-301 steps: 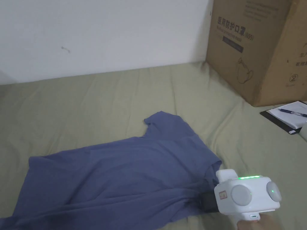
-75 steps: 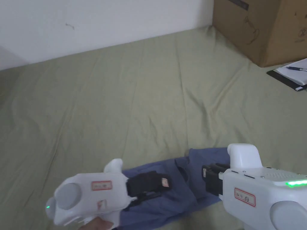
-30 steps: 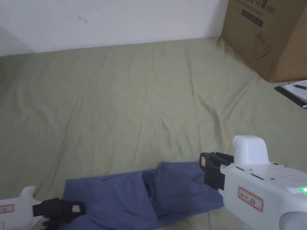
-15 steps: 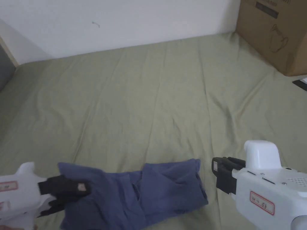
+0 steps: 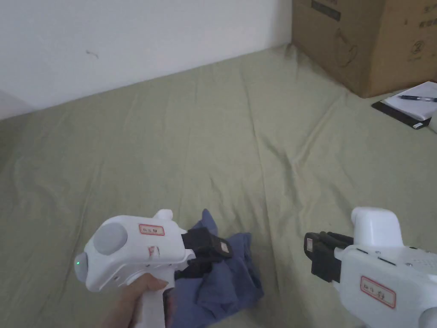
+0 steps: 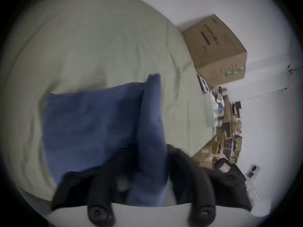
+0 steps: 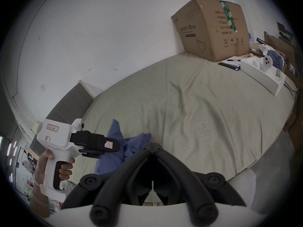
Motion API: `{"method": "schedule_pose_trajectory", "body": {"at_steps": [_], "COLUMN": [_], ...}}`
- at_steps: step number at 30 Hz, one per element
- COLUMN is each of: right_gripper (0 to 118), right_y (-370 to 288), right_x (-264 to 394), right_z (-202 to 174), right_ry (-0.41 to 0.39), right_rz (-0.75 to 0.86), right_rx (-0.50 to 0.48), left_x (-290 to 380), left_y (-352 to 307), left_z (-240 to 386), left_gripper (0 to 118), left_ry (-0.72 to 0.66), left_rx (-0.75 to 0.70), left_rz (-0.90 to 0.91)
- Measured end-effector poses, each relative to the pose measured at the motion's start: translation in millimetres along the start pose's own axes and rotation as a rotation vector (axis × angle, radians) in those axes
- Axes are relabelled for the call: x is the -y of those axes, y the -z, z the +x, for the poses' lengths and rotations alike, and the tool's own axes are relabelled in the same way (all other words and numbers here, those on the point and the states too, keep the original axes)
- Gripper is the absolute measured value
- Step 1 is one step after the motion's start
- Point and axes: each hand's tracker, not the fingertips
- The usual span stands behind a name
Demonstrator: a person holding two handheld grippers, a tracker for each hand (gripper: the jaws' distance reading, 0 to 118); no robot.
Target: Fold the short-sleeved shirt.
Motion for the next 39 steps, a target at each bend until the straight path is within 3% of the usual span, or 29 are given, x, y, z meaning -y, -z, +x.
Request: {"method": "schedule_pose_trajectory", "body": {"at_steps": [1,2,3,8,9,10,11,12,13,14,15,16,18,21,28,30,34,39], "right_gripper": [0,0,0,0,0,0,0,0,0,0,0,0,0,0,0,0,0,0], "right_y": [1.3,2.4,3.4,3.9,5.5,7.4,9.0,11.1,13.0,14.4,16.2,17.9,19.4,20.8,15.8,12.6,13.3,17.2], "right_x": [0.5,1.0,1.9,6.1,7.1,8.1,8.8,9.6,10.3,11.2,12.1,12.9,14.6,15.8,16.3,16.2,16.3,11.0], "right_z": [3.9,6.9,9.9,9.6,8.2,6.7,5.3,3.6,1.6,-0.2,-2.5,-4.8,-8.2,-10.5,-1.2,2.7,9.9,3.2], "right_ry": [0.017,0.031,0.044,0.034,0.027,0.023,0.023,0.024,0.022,0.018,0.012,0.005,-0.007,-0.022,-0.019,-0.018,-0.014,-0.043], "right_rz": [-0.005,-0.011,-0.017,-0.033,-0.038,-0.041,-0.043,-0.047,-0.053,-0.055,-0.058,-0.063,-0.070,-0.080,-0.087,-0.082,-0.090,-0.105], "right_rx": [0.010,0.011,0.013,0.020,0.019,0.018,0.015,0.006,0.000,-0.005,-0.009,-0.013,-0.022,-0.030,-0.015,0.002,0.023,0.002], "left_x": [-0.6,3.8,4.7,14.4,15.4,16.4,19.7,23.6,28.1,27.9,30.6,34.0,30.8,31.1,12.9,17.4,28.0,41.8], "left_y": [3.3,3.5,1.2,-40.9,-50.8,-58.0,-65.5,-73.9,-80.2,-81.2,-80.1,-78.9,-69.9,-51.7,29.2,47.5,73.7,50.5], "left_z": [0.1,4.8,5.7,2.6,-4.1,-17.4,-24.7,-32.6,-40.4,-46.3,-51.5,-55.7,-61.2,-57.3,-34.3,-20.4,3.3,8.2], "left_gripper": [95,113,118,118,116,105,84,84,74,53,20,7,7,5,5,5,5,5], "left_ry": [-0.028,-0.046,-0.048,-0.071,-0.075,-0.082,-0.091,-0.096,-0.107,-0.118,-0.115,-0.105,-0.032,-0.020,-0.010,-0.005,0.110,0.079], "left_rx": [0.043,0.069,0.069,0.035,0.023,0.015,0.008,-0.009,-0.032,-0.061,-0.105,-0.153,-0.160,-0.043,0.017,-0.023,0.009,0.080], "left_rz": [-0.013,-0.015,0.000,0.099,0.102,0.109,0.125,0.144,0.169,0.183,0.175,0.171,0.140,0.117,0.004,-0.035,-0.112,-0.060]}}
